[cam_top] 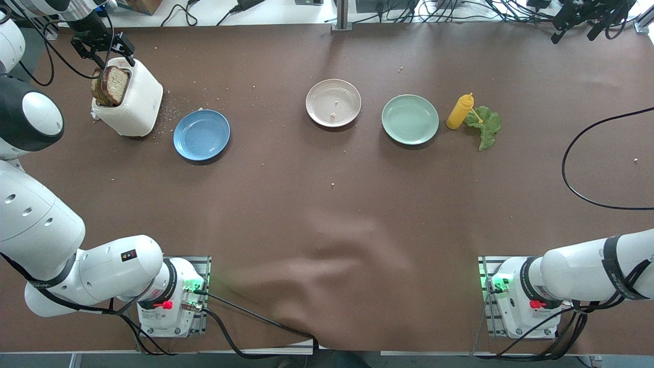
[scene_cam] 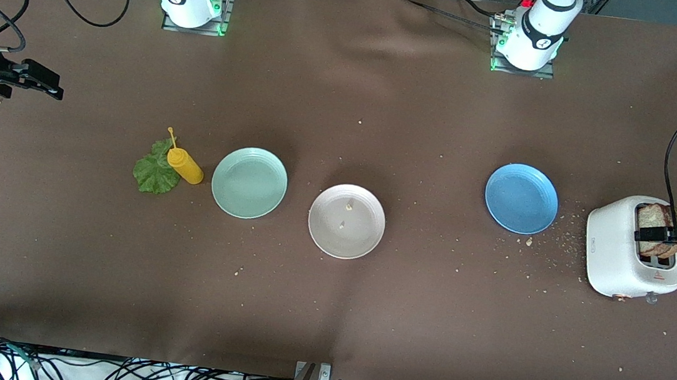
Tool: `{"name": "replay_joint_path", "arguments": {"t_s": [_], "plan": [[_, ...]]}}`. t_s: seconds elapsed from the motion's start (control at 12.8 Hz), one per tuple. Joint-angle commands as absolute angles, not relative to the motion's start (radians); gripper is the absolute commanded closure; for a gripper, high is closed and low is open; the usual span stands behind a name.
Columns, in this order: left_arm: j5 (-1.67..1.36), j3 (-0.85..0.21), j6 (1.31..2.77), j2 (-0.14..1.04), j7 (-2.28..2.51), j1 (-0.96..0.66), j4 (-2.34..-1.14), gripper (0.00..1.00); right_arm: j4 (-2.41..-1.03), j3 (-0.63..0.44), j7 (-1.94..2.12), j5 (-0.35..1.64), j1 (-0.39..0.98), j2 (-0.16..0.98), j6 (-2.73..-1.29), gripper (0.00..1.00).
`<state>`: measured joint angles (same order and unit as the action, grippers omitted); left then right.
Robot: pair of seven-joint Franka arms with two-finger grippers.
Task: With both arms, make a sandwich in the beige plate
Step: 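Grasp the toast in the toaster with the left gripper while the right gripper reaches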
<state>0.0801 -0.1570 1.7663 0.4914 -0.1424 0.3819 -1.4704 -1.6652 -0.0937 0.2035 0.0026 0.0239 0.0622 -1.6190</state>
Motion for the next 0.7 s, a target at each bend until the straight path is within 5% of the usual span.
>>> {"name": "replay_joint_path", "arguments": {"t_s": [0.0,0.08,0.31,0.62], "plan": [[0.107,-0.167,1.798,0.509,-0.149,0.399,-1.479,0.12,-1.663,-0.1,0.334,0.026,-0.001,0.101,-1.658,0.01],[0.107,-0.167,1.799,0.511,-0.15,0.409,-1.489,0.27,-1.666,-0.1,0.377,0.037,-0.006,0.11,-1.666,0.01],[0.104,-0.169,1.795,0.514,-0.152,0.419,-1.494,1.0,-1.684,-0.156,0.611,0.251,-0.047,0.168,-1.666,0.01],[0.101,-0.179,1.742,0.492,-0.202,0.423,-1.418,1.0,-1.684,-0.181,0.946,0.423,-0.098,0.268,-1.666,0.01]]}}
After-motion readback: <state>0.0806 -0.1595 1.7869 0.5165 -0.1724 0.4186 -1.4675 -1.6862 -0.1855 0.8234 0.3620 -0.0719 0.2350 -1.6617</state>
